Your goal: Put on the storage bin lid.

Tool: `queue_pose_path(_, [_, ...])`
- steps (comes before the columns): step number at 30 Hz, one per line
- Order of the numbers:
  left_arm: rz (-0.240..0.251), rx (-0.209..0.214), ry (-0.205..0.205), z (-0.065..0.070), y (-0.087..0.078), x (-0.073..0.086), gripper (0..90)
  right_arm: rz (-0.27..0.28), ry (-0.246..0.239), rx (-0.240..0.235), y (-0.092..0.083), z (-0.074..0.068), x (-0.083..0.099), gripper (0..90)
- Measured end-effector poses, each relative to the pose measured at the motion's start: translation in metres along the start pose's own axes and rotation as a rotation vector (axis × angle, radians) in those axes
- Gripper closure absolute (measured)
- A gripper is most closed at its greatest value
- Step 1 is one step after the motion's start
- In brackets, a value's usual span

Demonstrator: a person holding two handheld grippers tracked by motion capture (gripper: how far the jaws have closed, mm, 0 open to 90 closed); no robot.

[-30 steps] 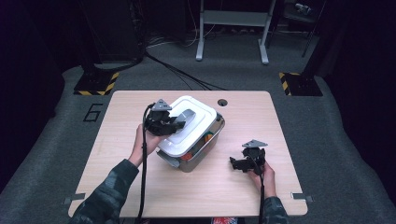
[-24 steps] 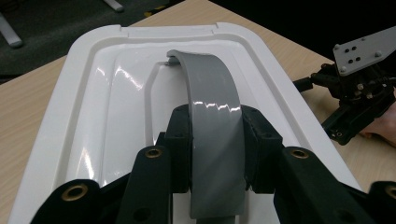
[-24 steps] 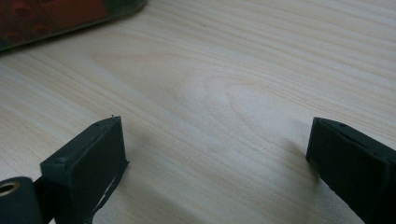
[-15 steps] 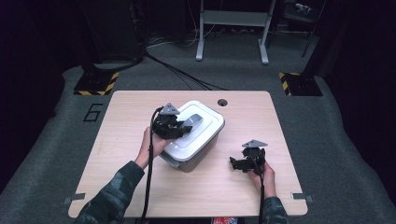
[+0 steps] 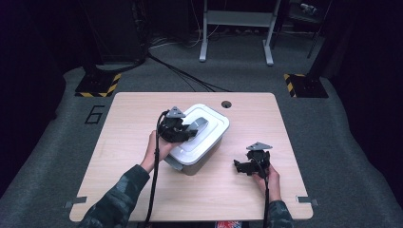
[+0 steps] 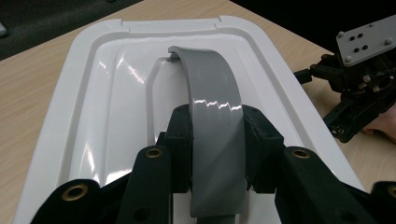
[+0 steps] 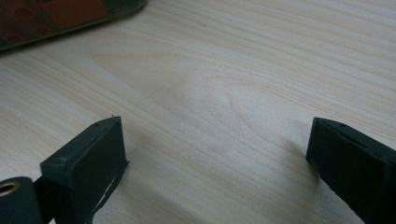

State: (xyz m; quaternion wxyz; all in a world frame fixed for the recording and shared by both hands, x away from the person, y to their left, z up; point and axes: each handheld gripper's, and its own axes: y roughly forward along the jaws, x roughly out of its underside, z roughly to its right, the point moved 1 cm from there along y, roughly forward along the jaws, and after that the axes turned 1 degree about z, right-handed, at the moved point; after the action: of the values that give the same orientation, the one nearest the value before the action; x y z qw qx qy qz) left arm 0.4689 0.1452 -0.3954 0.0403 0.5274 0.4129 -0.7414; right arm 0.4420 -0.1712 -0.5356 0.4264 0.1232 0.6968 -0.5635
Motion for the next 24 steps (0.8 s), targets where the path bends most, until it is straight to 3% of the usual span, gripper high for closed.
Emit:
queue_pose_path(15, [-0.014,-0.01,0.024,0.0046,-0.0011,0.0038,65.1,0.003,0.002,-0.004,0.0002,-0.0001,-0.0001,3.9])
queue_pose_path(19, [-0.02,-0.026,0.047,0.0068,-0.0013,0.0043,64.6,0.0,-0.001,0.0,0.0,0.0,0.0,3.9])
queue_pose_path(24, [-0.016,-0.021,0.036,0.006,-0.0016,0.0051,62.9,0.0,0.0,0.0,0.0,0.0,0.0,3.9])
